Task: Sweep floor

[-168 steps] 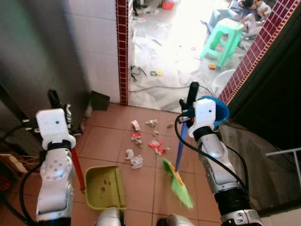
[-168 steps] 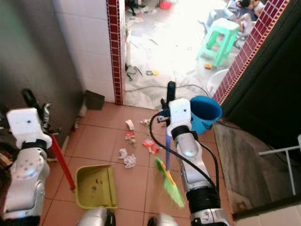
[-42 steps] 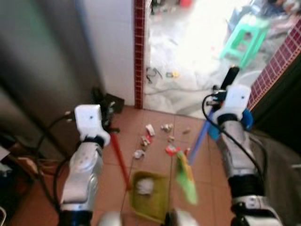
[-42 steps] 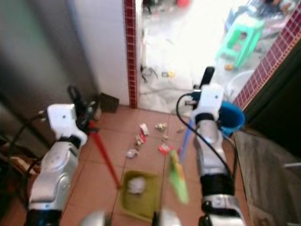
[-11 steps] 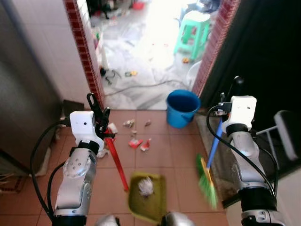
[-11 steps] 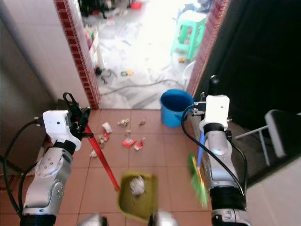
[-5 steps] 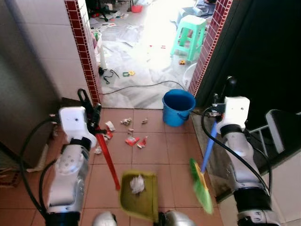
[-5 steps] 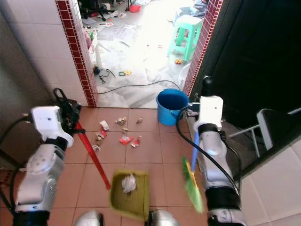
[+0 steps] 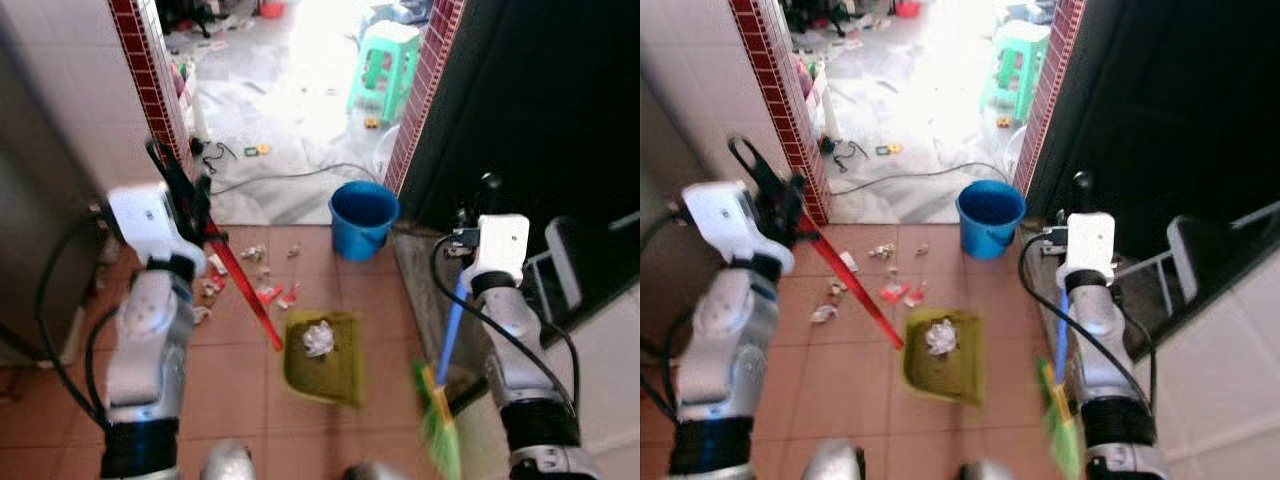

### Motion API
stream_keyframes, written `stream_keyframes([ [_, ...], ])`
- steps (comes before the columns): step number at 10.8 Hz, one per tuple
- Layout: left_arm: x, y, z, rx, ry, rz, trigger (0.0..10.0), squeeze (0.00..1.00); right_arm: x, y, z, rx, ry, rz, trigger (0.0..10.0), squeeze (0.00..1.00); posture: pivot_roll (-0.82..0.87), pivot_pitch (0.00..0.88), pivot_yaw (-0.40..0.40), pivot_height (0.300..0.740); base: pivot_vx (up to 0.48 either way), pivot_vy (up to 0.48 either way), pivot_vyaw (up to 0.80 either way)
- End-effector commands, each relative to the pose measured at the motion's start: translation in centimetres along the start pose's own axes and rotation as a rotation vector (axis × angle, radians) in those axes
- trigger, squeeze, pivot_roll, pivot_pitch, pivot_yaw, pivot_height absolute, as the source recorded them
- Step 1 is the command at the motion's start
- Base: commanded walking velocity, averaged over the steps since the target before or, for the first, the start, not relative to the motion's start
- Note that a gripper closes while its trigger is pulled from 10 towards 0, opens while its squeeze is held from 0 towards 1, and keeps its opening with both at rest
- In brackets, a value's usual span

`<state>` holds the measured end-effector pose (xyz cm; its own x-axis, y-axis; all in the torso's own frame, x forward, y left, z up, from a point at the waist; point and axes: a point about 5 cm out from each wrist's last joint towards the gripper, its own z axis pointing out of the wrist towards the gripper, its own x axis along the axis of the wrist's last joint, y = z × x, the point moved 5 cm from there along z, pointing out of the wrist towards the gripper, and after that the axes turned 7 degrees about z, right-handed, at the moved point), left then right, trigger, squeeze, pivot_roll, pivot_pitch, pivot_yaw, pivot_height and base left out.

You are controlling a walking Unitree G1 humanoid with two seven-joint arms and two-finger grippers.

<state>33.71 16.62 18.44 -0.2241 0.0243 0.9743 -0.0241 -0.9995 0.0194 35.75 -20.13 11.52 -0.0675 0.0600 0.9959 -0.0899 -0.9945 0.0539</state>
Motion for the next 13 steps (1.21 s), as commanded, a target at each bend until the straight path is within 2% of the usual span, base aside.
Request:
stream_keyframes([
  [1, 2.2, -0.5, 0.3, 0.018, 0.076, 0.011, 10.0, 0.00, 1.4, -0.3, 0.4, 0.014, 0.057, -0.001, 10.0, 0.00, 0.00, 0.031, -0.055, 0.740, 0.431, 0.000, 0.00],
  [3, 3.1, -0.7, 0.6, 0.033, 0.097, 0.000, 10.0, 0.00, 1.1, -0.3, 0.2, 0.016, 0.047, -0.005, 10.0, 0.00, 0.00, 0.036, -0.057, 0.740, 0.429, 0.000, 0.00],
  [5, 5.7, -0.4, 1.4, 0.044, 0.167, -0.031, 10.0, 0.00, 0.9, -0.3, 0.4, 0.018, 0.040, -0.007, 10.0, 0.00, 0.00, 0.039, -0.060, 0.740, 0.426, 0.000, 0.00],
  [7, 7.2, -0.6, 1.9, 0.052, 0.209, -0.050, 10.0, 0.00, 0.8, -0.4, 0.4, 0.020, 0.036, -0.010, 10.0, 0.00, 0.00, 0.040, -0.061, 0.740, 0.424, 0.000, 0.00],
  [9, 8.6, -1.7, 2.4, 0.092, 0.244, -0.063, 10.0, 0.00, 0.6, -0.5, 0.3, 0.022, 0.031, -0.011, 10.0, 0.00, 0.00, 0.040, -0.061, 0.740, 0.424, 0.000, 0.00],
  [13, 9.9, -3.0, 3.0, 0.154, 0.274, -0.051, 10.0, 0.00, 0.5, -0.5, 0.3, 0.025, 0.030, -0.014, 10.0, 0.00, 0.00, 0.040, -0.063, 0.740, 0.425, 0.000, 0.00],
])
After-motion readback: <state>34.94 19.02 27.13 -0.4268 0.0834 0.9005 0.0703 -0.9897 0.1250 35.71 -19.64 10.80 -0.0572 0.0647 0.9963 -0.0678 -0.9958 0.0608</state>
